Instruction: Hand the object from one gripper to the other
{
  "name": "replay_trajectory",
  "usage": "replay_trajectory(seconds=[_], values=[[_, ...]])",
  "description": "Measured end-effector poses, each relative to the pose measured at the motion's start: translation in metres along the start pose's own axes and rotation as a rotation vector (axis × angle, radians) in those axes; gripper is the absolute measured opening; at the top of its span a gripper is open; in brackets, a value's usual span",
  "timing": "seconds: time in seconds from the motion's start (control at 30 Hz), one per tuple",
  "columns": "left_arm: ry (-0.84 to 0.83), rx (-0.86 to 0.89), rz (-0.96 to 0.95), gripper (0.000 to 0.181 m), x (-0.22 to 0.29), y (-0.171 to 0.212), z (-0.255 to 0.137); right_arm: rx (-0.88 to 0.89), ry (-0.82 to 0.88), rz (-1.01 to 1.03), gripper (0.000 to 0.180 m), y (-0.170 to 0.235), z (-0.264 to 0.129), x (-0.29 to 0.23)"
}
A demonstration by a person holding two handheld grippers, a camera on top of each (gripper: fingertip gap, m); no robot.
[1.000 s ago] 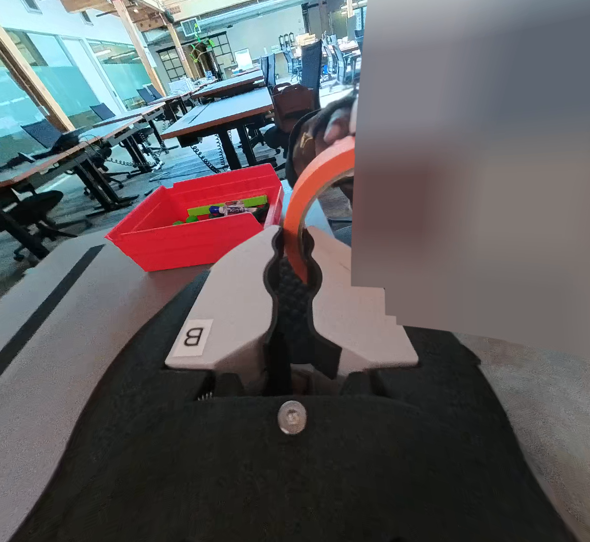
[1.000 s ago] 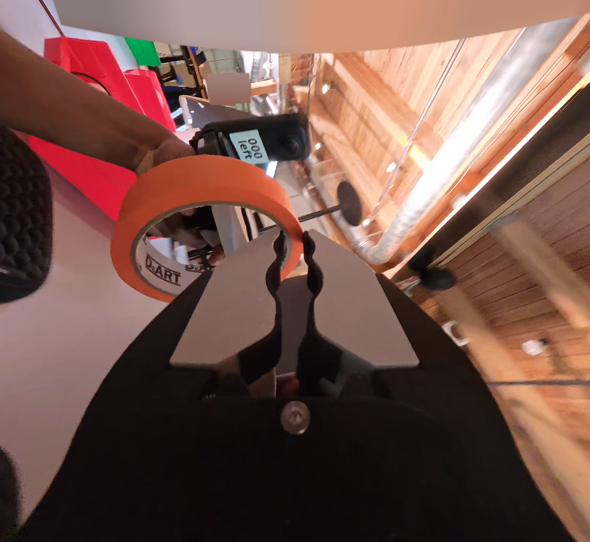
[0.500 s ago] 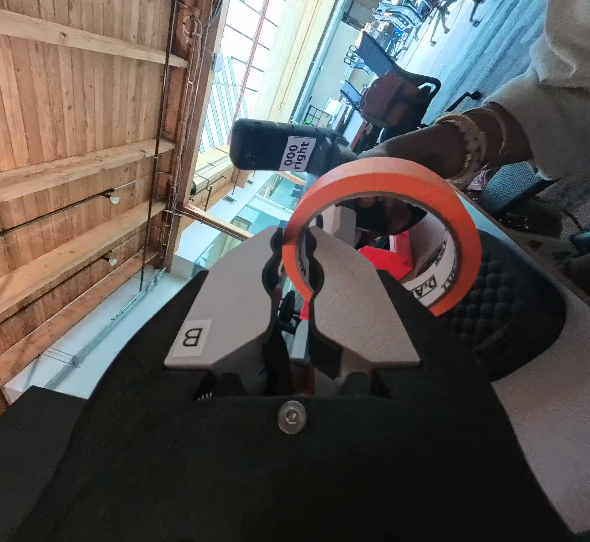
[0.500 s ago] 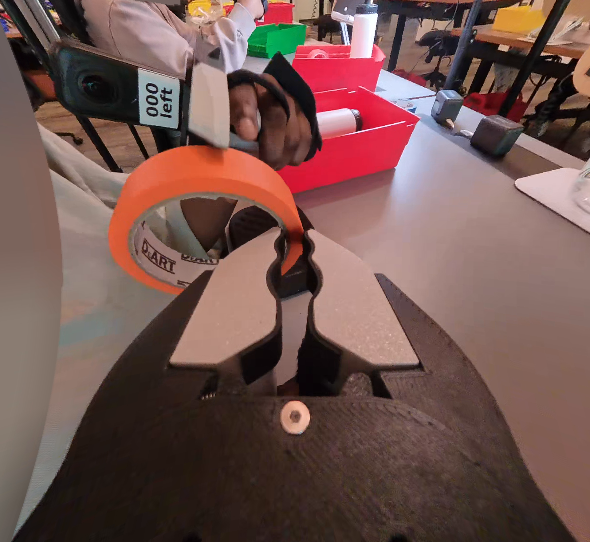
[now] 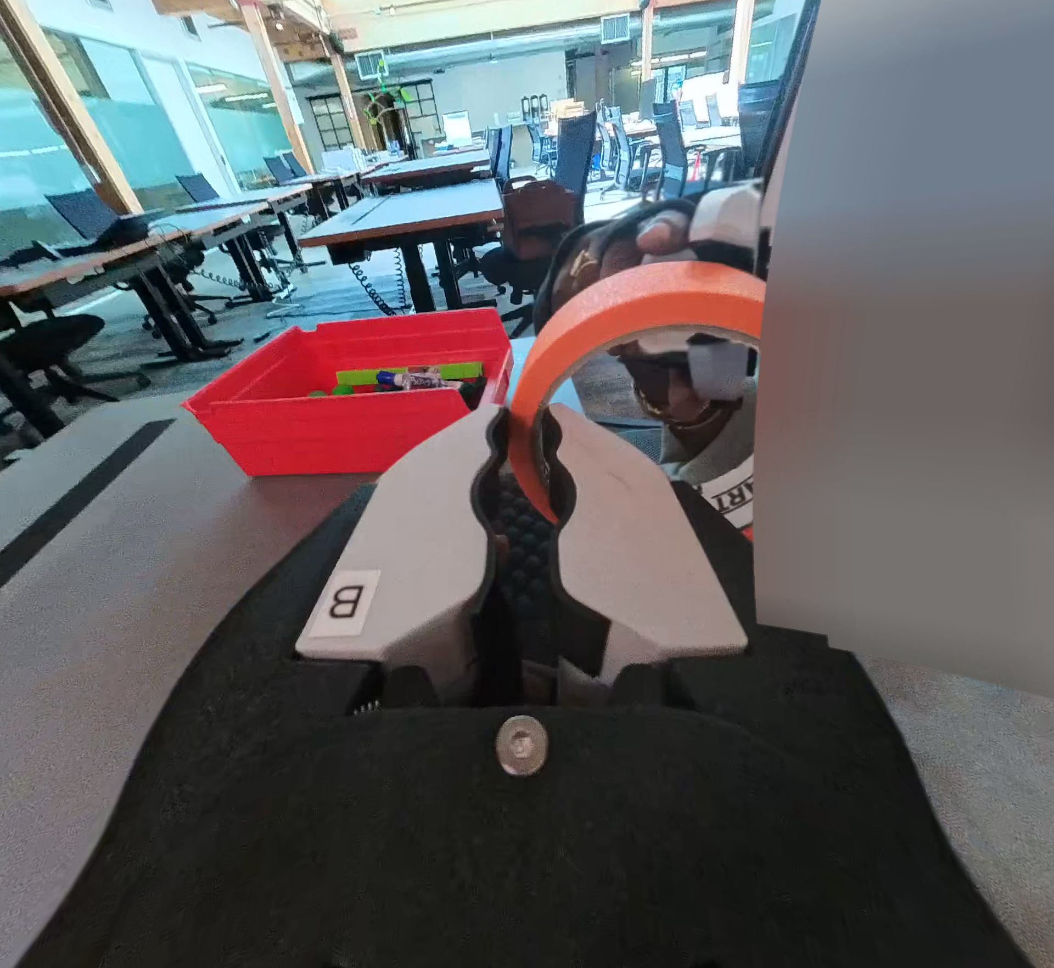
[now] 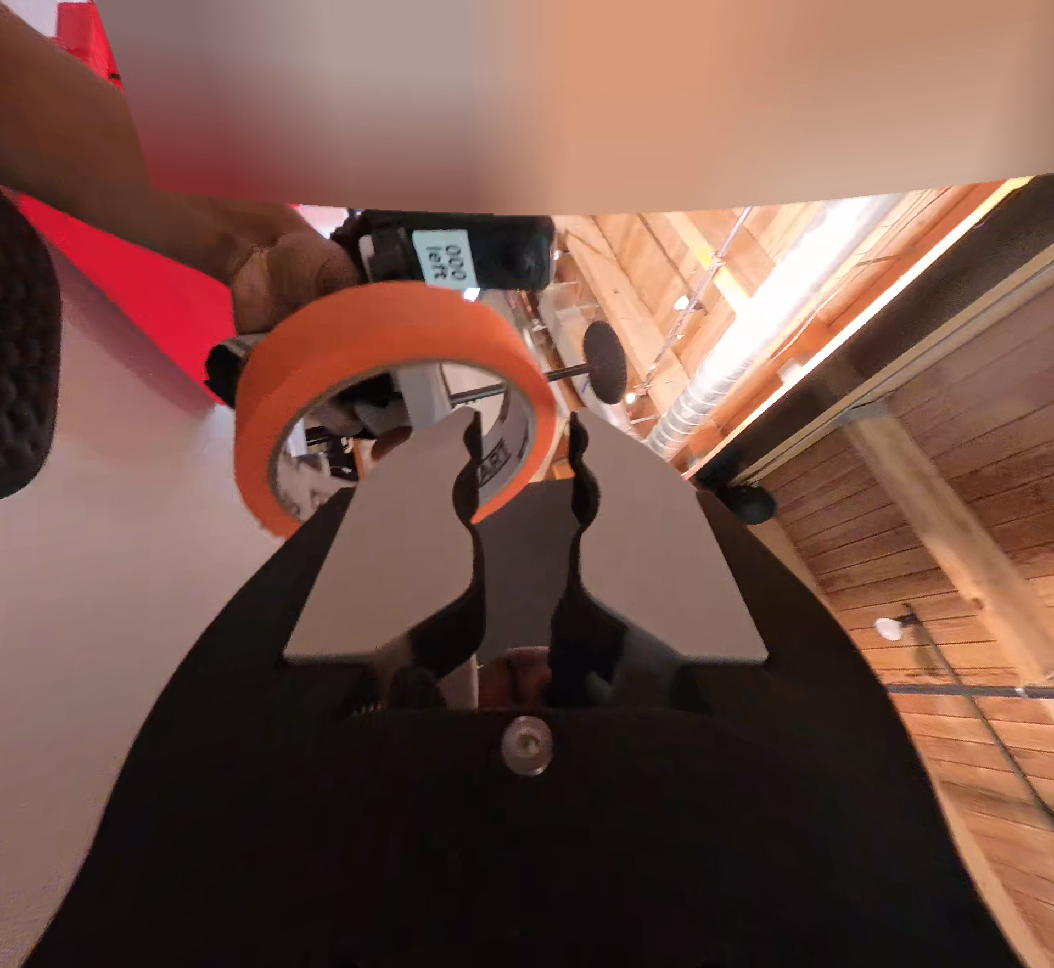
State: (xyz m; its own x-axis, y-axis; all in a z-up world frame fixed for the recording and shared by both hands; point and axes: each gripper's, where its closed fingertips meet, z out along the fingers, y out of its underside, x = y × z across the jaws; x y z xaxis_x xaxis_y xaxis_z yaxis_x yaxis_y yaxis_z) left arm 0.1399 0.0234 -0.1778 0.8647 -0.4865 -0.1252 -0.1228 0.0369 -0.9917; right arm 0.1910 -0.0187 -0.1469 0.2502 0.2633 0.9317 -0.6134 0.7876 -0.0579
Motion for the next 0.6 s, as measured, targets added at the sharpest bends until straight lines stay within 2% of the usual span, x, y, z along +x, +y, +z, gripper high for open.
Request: replay_trajectory(seconds=[0.03, 0.17, 0.3, 0.37, 0.43, 0.53, 0.6], values=[[-0.001, -0.025, -0.013, 0.011, -0.002, 0.006, 0.001, 0.01, 0.013, -0.009, 0.02, -0.001, 0.0, 0.0], [0.028, -0.057, -0.048, 0.011, 0.002, 0.013, 0.002, 0.001, -0.004, -0.013, 0.016, 0.001, 0.001, -0.002], [0.03, -0.099, 0.0, 0.029, 0.005, 0.021, 0.004, -0.037, -0.077, 0.097, 0.011, 0.007, 0.001, -0.006], [-0.023, -0.08, 0.138, 0.038, 0.004, 0.018, 0.003, -0.069, -0.139, 0.257, 0.01, 0.013, 0.002, -0.009], [-0.115, -0.032, 0.386, 0.048, 0.006, 0.007, -0.001, -0.11, -0.193, 0.484, 0.01, 0.022, 0.004, -0.01], [-0.26, 0.075, 0.828, 0.048, 0.021, -0.018, -0.009, -0.2, -0.309, 0.852, 0.01, 0.038, 0.005, -0.018], [-0.274, 0.105, 0.931, 0.046, 0.035, -0.03, -0.009, -0.251, -0.41, 1.1, 0.01, 0.043, 0.004, -0.029]])
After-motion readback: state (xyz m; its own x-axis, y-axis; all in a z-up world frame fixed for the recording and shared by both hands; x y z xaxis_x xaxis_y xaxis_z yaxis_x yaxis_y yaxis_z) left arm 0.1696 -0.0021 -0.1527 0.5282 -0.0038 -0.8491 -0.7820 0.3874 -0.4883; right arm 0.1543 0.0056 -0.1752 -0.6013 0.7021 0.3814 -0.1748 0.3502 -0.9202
